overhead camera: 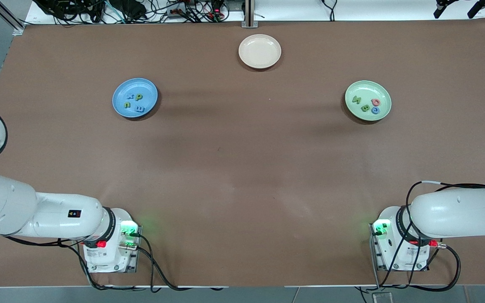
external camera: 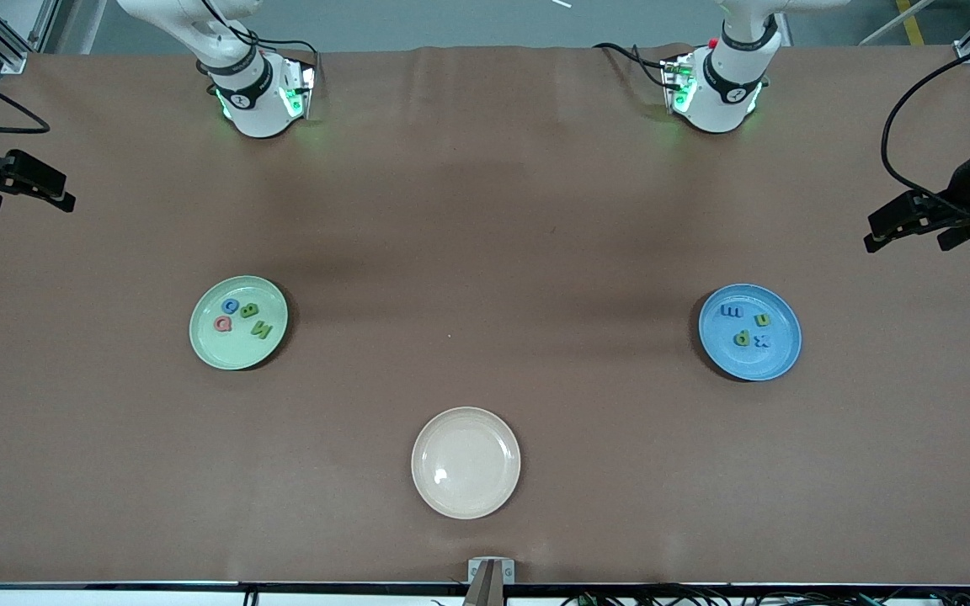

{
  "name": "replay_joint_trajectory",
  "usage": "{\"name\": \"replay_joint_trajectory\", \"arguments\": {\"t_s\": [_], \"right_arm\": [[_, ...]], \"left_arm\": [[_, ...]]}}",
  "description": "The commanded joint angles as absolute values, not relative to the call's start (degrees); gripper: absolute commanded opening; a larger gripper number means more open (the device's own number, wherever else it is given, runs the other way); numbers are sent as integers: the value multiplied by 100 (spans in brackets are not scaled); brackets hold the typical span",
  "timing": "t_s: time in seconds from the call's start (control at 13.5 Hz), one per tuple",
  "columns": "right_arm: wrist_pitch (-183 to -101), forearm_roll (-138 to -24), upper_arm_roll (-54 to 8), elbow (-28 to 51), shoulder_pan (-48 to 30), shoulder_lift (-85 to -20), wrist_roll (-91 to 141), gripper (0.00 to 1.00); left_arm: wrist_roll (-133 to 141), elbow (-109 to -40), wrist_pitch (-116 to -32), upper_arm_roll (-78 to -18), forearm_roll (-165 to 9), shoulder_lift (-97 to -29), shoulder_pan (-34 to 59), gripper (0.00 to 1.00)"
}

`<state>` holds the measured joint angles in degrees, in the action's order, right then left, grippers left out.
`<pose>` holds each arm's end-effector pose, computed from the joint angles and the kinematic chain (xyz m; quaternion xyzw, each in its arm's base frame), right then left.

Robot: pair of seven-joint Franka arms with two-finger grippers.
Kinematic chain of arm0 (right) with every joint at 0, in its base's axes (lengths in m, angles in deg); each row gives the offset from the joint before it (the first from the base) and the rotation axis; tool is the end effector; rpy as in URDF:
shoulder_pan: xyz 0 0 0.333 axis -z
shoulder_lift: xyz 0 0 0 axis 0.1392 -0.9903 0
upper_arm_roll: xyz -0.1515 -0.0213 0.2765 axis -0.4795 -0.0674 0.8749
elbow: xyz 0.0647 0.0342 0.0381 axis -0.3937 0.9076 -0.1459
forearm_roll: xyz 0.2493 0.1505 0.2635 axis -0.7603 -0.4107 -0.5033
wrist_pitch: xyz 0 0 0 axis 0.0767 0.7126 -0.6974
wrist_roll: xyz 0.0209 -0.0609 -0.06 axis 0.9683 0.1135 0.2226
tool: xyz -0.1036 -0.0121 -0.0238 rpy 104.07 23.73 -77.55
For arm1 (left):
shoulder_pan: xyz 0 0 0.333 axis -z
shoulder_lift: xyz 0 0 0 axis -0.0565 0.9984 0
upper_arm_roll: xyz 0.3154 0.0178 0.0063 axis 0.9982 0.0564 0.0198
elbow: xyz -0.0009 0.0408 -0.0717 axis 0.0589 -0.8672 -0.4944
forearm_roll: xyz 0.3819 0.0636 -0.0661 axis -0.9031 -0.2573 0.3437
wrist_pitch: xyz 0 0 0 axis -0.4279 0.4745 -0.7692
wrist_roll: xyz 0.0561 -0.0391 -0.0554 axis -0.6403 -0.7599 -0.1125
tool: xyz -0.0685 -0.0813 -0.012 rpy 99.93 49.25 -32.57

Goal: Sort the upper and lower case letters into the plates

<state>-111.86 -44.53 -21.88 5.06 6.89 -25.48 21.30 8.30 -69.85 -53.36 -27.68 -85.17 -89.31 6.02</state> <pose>0.5259 -0.0301 0.6316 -0.9994 0.0161 0.0301 0.0074 0.5605 -0.0108 0.6013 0.9997 0.0124 0.0174 0.0144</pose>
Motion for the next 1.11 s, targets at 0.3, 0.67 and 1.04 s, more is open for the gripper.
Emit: {"name": "replay_joint_trajectory", "arguments": {"t_s": [0.3, 0.67, 1.04], "right_arm": [[-11195, -4436, -2166, 662, 712, -2404, 2048, 100], [-11195, -4427, -2166, 654, 712, -2404, 2057, 100], [-11186, -4427, -2157, 627, 703, -2395, 2074, 100]], "left_arm": [[900, -7587, -5777, -2788, -8492, -9414, 561, 100], [891, -6207, -5233, -2762, -8501, -8483, 587, 100], [882, -6223, -5197, -2771, -8501, -8473, 570, 100]]}}
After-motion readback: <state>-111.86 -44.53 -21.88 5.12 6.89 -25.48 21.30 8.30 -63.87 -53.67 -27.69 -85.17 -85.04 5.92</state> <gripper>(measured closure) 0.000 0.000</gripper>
